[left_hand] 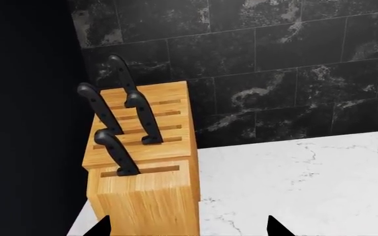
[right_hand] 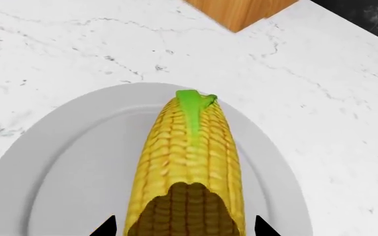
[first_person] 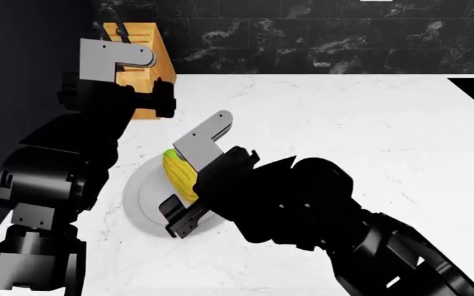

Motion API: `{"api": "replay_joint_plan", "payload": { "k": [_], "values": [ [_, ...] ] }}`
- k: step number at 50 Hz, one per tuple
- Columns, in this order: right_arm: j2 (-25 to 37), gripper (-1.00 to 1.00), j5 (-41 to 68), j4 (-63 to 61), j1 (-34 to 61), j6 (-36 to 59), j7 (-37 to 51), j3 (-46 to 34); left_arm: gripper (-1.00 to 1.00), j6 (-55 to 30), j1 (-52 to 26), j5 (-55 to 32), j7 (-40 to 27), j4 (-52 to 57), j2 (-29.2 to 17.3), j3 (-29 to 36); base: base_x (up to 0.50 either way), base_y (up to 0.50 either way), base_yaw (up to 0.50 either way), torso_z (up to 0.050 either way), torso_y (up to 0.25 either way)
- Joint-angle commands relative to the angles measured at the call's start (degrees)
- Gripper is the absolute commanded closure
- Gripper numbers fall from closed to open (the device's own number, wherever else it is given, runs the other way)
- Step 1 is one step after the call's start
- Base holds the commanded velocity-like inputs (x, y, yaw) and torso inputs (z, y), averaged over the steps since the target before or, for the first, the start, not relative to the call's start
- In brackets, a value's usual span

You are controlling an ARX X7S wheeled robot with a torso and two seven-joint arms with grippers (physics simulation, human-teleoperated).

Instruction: Place the corn on the top rack of the oven.

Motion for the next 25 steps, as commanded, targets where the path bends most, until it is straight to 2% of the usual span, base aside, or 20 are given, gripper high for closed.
{"api": "replay_joint_plan", "payload": {
  "k": [1, 20, 21, 25],
  "values": [
    [-0.2, -1.0, -0.86, 1.86, -0.17, -1.58, -1.39, -1.1, -1.0, 0.24, 0.11, -0.25, -0.14, -0.25, -0.01, 0.11, 0.0, 0.0, 0.0, 0.0, 0.0],
    [-0.54, -1.0, -3.17, 3.64, -0.25, -3.68, -1.84, -3.59, -1.0, 0.71, 1.03, -0.74, -0.29, 0.07, -0.66, -0.14, 0.0, 0.0, 0.0, 0.0, 0.0],
    [-0.53, 1.0, -2.48, 3.82, -0.5, -3.72, -2.28, -3.27, -1.0, 0.78, 1.07, -0.66, -0.38, 0.02, -0.69, -0.08, 0.0, 0.0, 0.0, 0.0, 0.0],
    [-0.37, 1.0, -2.47, 3.86, -0.41, -3.64, -2.04, -3.41, -1.0, 0.55, 1.15, -0.71, -0.57, 0.43, -0.79, -0.02, 0.0, 0.0, 0.0, 0.0, 0.0]
  ]
}}
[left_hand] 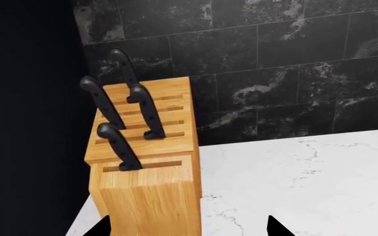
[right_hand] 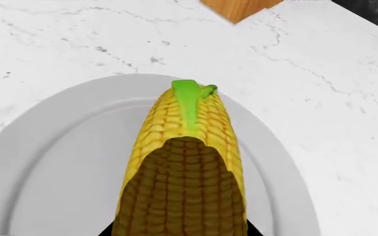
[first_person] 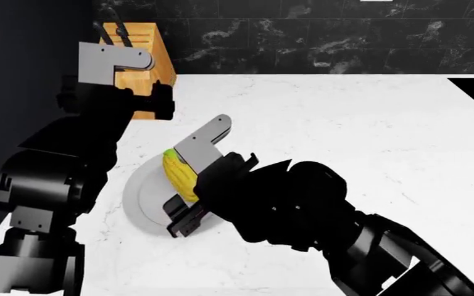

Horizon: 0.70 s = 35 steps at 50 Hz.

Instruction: Place the corn on the top rack of the oven.

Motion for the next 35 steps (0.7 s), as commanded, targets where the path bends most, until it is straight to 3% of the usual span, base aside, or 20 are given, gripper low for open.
{"api": "replay_joint_plan", "payload": {
  "k": [1, 35],
  "values": [
    [0.1, 1.0, -0.45, 0.47, -0.29, -0.69, 0.01, -0.91, -1.0, 0.11, 0.36, -0.17, -0.23, 0.2, -0.3, 0.03, 0.0, 0.0, 0.0, 0.0, 0.0],
    [3.94, 1.0, 9.05, -14.65, 2.79, 5.48, 12.92, 6.26, -1.0, -1.01, -0.34, -1.02, -0.99, 1.89, -0.64, 0.16, 0.0, 0.0, 0.0, 0.0, 0.0]
  ]
}}
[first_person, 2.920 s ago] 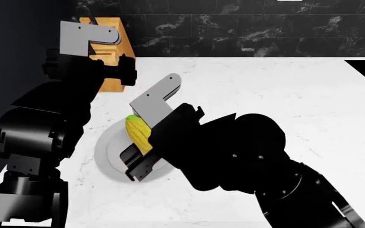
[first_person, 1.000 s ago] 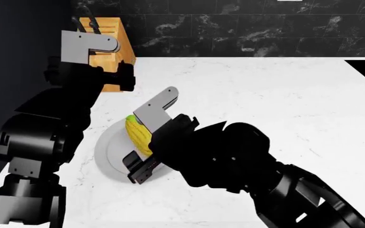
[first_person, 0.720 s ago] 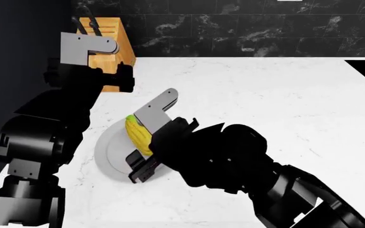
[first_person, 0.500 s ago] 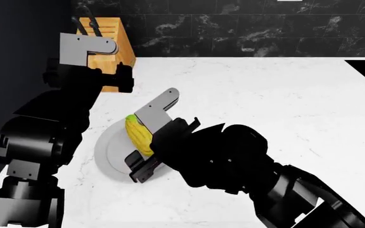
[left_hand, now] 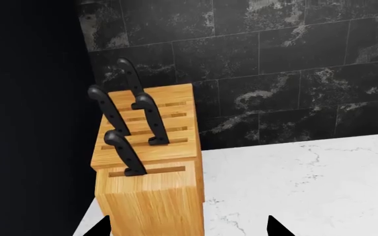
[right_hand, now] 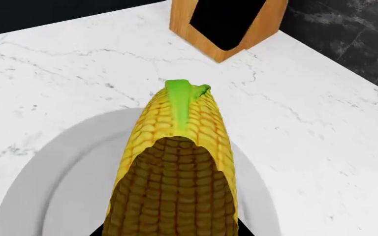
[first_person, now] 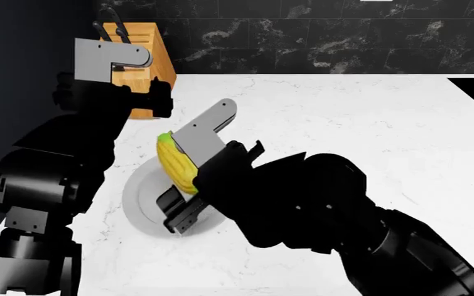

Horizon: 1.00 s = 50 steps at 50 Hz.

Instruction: Place the corn on the top rack of the oven.

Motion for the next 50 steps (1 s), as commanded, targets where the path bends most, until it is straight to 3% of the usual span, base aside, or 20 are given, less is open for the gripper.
{"api": "replay_joint_plan", "payload": {
  "k": [1, 33, 50],
  "values": [
    [1.74, 1.0, 1.44, -4.95, 1.38, 1.48, 3.44, 2.67, -1.0, -0.18, -0.2, -0.28, -0.13, 0.29, -0.06, 0.13, 0.0, 0.0, 0.0, 0.0, 0.0],
    [16.24, 1.0, 12.94, -19.64, 0.45, 2.52, 21.63, 16.82, -1.0, -3.16, 0.44, -2.68, -1.32, 5.73, -0.65, -1.71, 0.0, 0.0, 0.0, 0.0, 0.0],
    [22.07, 1.0, 12.33, -23.85, -0.35, -1.96, 22.38, 22.82, -1.0, -4.67, 0.65, -3.63, -1.87, 8.47, -0.37, -1.33, 0.0, 0.0, 0.0, 0.0, 0.001]
  ]
}}
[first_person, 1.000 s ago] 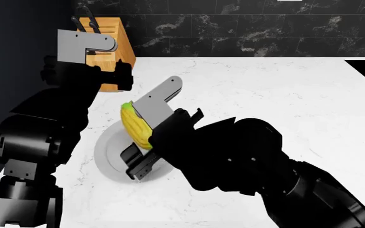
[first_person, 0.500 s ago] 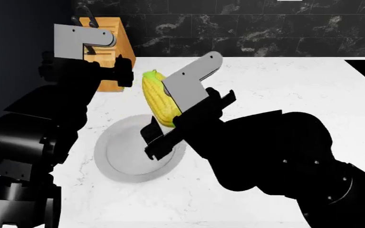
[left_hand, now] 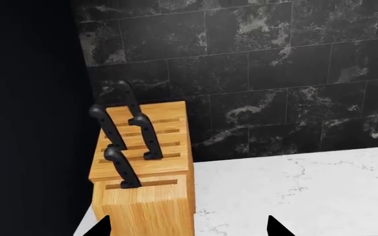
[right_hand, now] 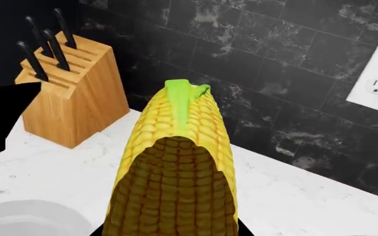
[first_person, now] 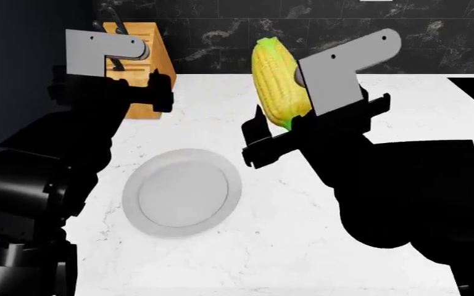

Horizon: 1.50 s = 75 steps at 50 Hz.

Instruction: Place the corn on the top rack of the oven.

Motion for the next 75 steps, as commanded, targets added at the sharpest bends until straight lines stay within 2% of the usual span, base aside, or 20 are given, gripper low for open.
{"api": "replay_joint_plan", "payload": {
  "k": [1, 26, 27, 32, 75],
  "values": [
    [3.98, 1.0, -0.41, -2.49, -0.13, -1.46, 1.4, 4.27, -1.0, -0.86, 0.44, -0.63, -0.44, 1.9, 0.04, 0.02, 0.0, 0.0, 0.0, 0.0, 0.0],
    [8.25, 1.0, 0.59, -3.46, -1.84, -3.21, 4.43, 7.68, -1.0, -1.66, 1.09, -1.65, -1.04, 4.07, 0.09, 0.22, 0.0, 0.0, 0.0, 0.0, 0.0],
    [8.19, 1.0, 0.76, -3.3, -2.66, -3.51, 4.29, 7.7, -1.0, -3.25, 1.91, -2.62, -1.39, 7.2, -0.29, -0.58, -0.37, 0.11, 0.0, 0.0, 0.0],
    [8.27, 1.0, 0.82, -3.27, -2.83, -3.85, 4.14, 7.84, -1.0, -4.06, 1.6, -3.03, -1.68, 8.11, -0.33, -0.79, -0.43, 0.14, 0.0, 0.0, 0.002],
    [9.56, 1.0, 1.14, -4.1, -4.48, -5.43, 3.74, 8.04, -1.0, -3.4, 1.7, -3.66, -2.24, 7.71, -0.71, -0.32, -0.5, 0.18, 0.0, 0.0, 0.0]
  ]
}}
